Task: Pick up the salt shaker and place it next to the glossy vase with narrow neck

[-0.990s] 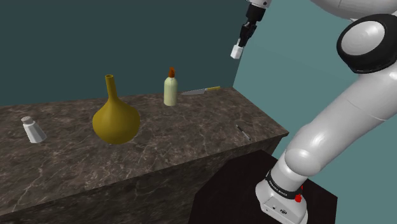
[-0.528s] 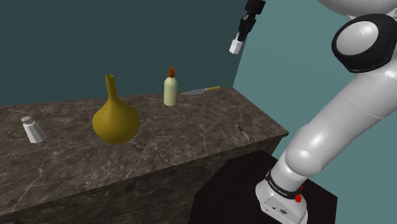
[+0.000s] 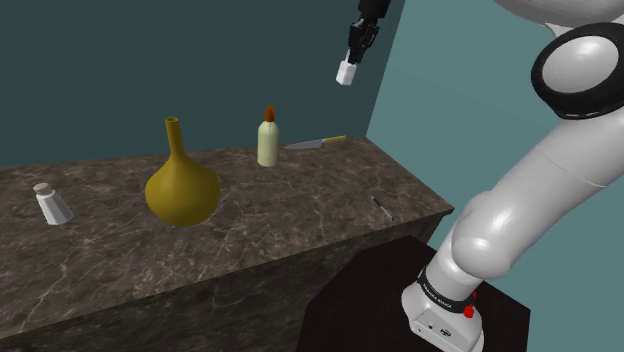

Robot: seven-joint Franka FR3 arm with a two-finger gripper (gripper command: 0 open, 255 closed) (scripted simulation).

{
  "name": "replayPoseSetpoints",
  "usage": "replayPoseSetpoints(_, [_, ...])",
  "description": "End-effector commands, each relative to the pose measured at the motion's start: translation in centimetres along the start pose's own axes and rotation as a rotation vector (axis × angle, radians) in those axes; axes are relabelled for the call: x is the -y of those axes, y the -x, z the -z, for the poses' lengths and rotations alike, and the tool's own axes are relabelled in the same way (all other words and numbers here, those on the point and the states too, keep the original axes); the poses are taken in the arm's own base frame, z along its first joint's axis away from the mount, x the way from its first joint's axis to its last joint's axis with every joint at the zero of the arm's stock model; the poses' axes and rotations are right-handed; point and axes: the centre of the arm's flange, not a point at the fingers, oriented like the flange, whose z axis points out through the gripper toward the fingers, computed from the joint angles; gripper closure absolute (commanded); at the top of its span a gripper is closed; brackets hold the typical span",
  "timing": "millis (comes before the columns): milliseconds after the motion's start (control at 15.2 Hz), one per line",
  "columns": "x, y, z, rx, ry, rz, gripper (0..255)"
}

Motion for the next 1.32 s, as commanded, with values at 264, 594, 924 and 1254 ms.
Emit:
replayPoseSetpoints(264, [7.2,-3.0,-0.2,0.0,0.0,-0.002,255])
replayPoseSetpoints(594, [13.2,-5.6,-0.5,0.0,0.0,-0.002,255])
replayPoseSetpoints(924, [19.3,-8.3,-0.8,0.0,0.0,-0.002,255])
replayPoseSetpoints(1254, [25.3,-10.9,-1.1,0.0,0.0,-0.002,255])
